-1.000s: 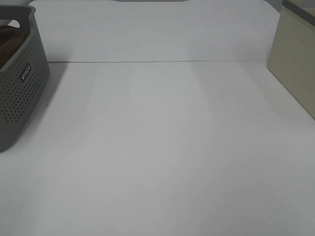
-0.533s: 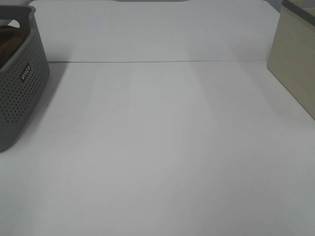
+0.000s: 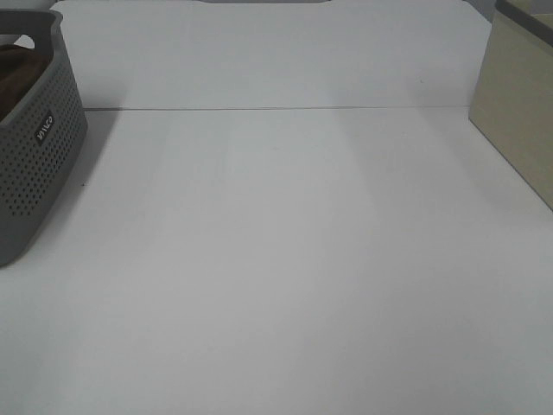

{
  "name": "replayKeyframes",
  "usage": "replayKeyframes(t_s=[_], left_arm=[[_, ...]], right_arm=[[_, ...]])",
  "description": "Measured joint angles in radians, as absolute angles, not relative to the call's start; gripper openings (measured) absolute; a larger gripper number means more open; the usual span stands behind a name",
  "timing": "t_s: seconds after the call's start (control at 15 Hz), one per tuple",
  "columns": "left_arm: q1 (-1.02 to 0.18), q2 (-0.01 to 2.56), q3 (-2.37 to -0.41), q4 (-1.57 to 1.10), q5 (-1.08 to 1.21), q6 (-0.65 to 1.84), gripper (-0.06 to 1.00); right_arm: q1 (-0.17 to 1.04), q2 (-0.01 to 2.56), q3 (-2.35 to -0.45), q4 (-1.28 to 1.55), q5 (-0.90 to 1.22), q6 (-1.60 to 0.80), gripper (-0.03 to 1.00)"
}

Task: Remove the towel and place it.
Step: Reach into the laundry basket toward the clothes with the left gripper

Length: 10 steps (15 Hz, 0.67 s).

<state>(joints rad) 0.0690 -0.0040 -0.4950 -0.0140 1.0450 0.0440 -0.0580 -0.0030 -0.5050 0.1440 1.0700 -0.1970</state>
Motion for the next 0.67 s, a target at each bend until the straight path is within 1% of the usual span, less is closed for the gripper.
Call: replayKeyframes(t_s=[0.67], left_arm=[[0.069,-0.004,-0.495,-0.014,1.045,0.045,0.99]], right_arm=[[-0.058,-0.003,-0.505,0.144,1.07,-0.197,0.66]])
